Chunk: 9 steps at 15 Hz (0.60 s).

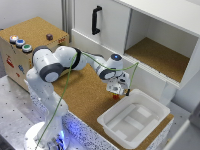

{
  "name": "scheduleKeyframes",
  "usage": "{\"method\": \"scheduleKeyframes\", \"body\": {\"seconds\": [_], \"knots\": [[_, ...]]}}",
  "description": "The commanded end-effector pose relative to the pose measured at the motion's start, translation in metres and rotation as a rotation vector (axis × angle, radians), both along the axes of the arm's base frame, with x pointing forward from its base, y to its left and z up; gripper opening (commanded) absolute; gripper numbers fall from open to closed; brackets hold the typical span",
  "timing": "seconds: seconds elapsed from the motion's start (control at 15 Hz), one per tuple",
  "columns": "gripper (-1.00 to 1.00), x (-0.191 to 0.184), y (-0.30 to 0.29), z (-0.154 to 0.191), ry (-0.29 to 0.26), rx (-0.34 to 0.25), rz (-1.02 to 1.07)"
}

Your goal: Stack the yellow block on top of the pink block

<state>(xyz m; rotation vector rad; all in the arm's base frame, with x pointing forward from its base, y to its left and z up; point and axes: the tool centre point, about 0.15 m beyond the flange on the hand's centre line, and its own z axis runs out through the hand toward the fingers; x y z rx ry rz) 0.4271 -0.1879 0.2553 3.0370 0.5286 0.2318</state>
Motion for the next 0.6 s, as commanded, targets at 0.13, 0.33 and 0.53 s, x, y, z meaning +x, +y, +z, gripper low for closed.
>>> {"method": "scheduleKeyframes", "body": {"seconds": [0.13, 0.33, 0.53], "knots": [[1.0, 0.014, -0.005, -0.01, 0.044, 0.033, 0.003], [1.0, 0.014, -0.003, 0.012, -0.001, 0.014, -0.001], [1.0, 0.018, 0.007, 0.044, -0.065, 0.003, 0.014]]}}
